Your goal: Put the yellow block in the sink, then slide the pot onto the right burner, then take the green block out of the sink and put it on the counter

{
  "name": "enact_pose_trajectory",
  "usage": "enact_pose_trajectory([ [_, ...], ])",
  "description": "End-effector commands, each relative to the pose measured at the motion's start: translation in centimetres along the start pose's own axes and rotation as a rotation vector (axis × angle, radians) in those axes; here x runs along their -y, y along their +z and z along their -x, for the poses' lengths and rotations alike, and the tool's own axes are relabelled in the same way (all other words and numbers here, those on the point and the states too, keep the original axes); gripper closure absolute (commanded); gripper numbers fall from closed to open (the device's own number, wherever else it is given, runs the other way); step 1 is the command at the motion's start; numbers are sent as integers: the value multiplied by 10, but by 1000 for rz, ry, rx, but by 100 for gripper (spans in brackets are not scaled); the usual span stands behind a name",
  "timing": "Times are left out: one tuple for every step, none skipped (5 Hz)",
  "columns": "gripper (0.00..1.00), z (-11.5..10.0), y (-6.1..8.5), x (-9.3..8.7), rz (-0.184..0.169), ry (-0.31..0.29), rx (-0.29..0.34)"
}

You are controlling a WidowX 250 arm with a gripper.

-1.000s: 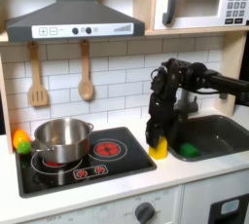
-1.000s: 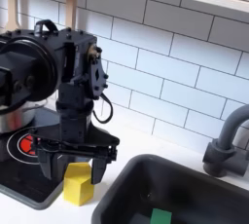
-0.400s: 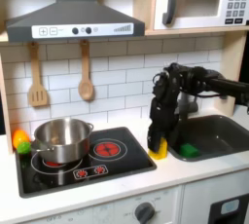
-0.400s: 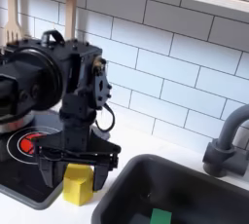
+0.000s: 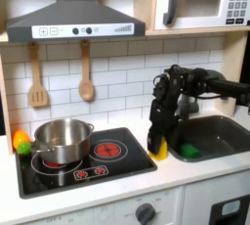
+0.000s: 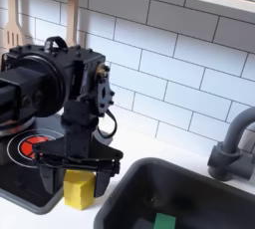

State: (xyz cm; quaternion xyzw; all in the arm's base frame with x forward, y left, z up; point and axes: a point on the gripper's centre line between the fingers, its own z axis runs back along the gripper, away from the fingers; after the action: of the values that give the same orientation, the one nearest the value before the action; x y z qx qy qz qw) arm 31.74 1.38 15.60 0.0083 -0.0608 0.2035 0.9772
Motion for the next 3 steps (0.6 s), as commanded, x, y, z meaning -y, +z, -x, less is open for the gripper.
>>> enact_pose_trajectory([
  [0,-4,-6,-1,-2,11,-22],
  [0,-8,-10,-1,-7,-3,-27],
  [0,-8,-12,-2,-13,-8,-35],
])
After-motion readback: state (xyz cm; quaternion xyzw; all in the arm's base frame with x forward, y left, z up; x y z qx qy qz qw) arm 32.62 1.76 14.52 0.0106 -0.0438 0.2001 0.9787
